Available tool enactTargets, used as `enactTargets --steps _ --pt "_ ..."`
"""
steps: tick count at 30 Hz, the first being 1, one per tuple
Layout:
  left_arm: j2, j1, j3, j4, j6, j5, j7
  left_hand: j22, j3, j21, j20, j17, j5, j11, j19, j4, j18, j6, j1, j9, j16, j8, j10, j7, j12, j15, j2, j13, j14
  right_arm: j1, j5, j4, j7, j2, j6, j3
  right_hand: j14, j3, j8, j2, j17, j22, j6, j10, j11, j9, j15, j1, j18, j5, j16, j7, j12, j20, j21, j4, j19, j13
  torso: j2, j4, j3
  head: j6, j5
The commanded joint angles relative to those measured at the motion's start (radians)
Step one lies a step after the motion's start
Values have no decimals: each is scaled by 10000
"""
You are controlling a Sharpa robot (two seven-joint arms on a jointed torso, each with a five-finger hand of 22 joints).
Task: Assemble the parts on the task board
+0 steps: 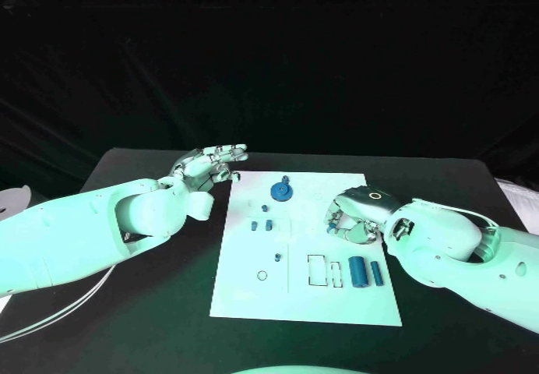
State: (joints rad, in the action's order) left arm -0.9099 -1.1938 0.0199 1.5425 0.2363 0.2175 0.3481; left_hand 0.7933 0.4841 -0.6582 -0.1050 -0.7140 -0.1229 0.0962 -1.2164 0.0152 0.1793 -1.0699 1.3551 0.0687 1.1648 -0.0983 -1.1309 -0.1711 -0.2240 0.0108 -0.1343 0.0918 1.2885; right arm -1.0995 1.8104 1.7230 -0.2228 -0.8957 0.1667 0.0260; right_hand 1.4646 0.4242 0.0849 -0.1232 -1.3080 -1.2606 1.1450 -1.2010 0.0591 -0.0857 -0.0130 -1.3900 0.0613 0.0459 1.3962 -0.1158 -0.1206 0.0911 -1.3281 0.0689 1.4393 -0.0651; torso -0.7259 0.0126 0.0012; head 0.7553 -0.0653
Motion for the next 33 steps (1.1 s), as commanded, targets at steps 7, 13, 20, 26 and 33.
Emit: enactTargets --steps 7,13,20,26,33 --pt "6 -6 -4 15 -199 12 4 -15 -40 54 -50 9 36 14 -6 41 27 71 -5 -5 -55 -28 46 -23 -65 10 55 15 -68 64 325 -199 -77 164 -415 -49 612 189 52 186 -125 -42 173 -191 -38 -33 -111 -226 119 34 -5 26 11 -109 -27 -132 39 -9 4 7 -3 27 5" --pt "5 -6 -4 5 -191 -97 -11 -15 -40 54 -50 9 36 14 -6 41 27 71 -5 -5 -55 -28 46 -23 -65 10 55 15 -68 117 457 -325 -116 265 -511 -69 613 233 40 200 -125 -47 189 -219 -39 -35 -113 -284 116 33 -3 21 49 -119 -30 -181 43 -5 6 6 -2 44 -7" --pt "7 -6 -4 -13 -194 -284 -13 -15 -40 54 -50 9 36 14 -6 41 27 71 -5 -5 -55 -28 46 -23 -65 10 55 15 -68 145 478 -319 -130 301 -502 -74 616 269 26 222 -133 -53 195 -243 -36 -35 -114 -315 114 33 4 11 77 -124 -33 -207 47 -5 9 4 1 47 -9" --pt "23 -6 -3 -21 -185 -321 -19 -18 -46 59 -51 19 36 14 -7 42 27 73 -11 -4 -55 -32 53 -24 -80 11 61 17 -72 151 469 -316 -207 308 -356 -75 612 368 -12 333 -114 -42 186 -283 -25 -32 -109 -354 114 29 -7 -21 139 -125 -22 -223 45 -3 20 12 -3 34 -15" --pt "34 -5 -1 -36 -161 -330 -21 -23 -55 65 -53 33 38 16 -8 44 28 75 -21 -3 -54 -39 63 -26 -102 13 71 20 -77 152 459 -258 -222 272 -176 -75 614 422 -8 348 -121 -47 237 -370 -34 -44 -115 -413 113 26 1 -33 156 -129 -24 -289 50 -14 9 7 -2 27 -30"
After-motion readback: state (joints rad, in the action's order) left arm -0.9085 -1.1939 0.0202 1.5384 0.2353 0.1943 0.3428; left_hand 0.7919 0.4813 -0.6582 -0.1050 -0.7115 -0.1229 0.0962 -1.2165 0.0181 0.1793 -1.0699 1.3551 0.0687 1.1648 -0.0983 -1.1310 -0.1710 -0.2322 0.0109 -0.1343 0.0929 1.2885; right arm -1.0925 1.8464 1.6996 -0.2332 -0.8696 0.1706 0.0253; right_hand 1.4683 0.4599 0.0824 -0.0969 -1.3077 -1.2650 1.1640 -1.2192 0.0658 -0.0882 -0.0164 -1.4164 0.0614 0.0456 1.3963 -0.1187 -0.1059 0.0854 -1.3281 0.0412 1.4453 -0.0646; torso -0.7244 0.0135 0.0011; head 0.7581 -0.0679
